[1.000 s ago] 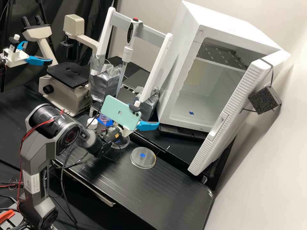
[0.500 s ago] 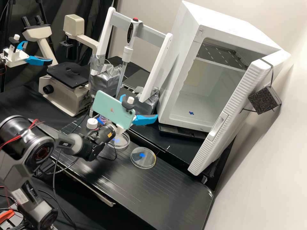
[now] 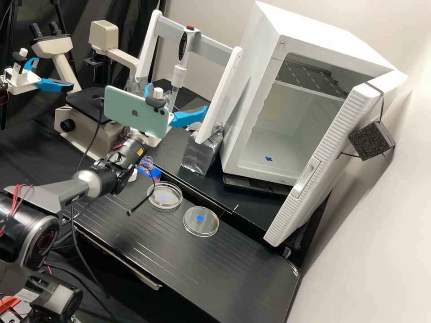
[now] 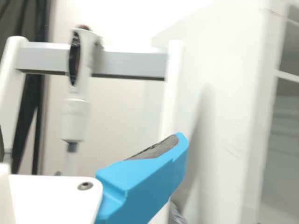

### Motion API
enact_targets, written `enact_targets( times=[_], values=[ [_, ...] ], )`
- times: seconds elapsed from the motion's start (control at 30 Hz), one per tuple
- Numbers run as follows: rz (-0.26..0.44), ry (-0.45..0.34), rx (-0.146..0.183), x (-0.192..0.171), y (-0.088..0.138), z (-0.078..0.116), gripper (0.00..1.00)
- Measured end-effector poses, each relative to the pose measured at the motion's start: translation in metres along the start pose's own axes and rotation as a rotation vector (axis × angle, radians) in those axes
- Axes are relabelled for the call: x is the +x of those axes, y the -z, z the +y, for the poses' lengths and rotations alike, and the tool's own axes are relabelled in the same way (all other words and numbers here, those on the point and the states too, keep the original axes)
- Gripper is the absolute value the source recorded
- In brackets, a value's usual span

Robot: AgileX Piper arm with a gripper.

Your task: Use the pipette

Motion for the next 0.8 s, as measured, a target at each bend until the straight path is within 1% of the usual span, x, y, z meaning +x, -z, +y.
enact_targets(
  times=[0.13,0.2,0.27,0.37,0.5,0.53,0.6,0.67,0.73,0.8],
  values=[
    [0.005,0.008,-0.011,0.014,0.013,0.0,1.0],
    [0.003,0.006,-0.004,0.022,0.019,0.002,1.0],
    [-0.008,0.02,-0.004,0.033,0.024,0.001,1.0],
    [-0.01,0.036,-0.025,0.048,0.033,0.002,1.0],
    [-0.03,0.056,-0.06,0.065,0.04,0.001,1.0],
    [-0.035,0.052,-0.057,0.069,0.041,0.002,1.0],
    [-0.047,0.054,-0.066,0.077,0.042,0.002,1.0],
    [-0.063,0.059,-0.071,0.084,0.041,0.0,1.0],
    [-0.077,0.065,-0.069,0.089,0.041,-0.001,1.0],
    [-0.086,0.071,-0.077,0.094,0.041,-0.005,1.0]
  ],
)
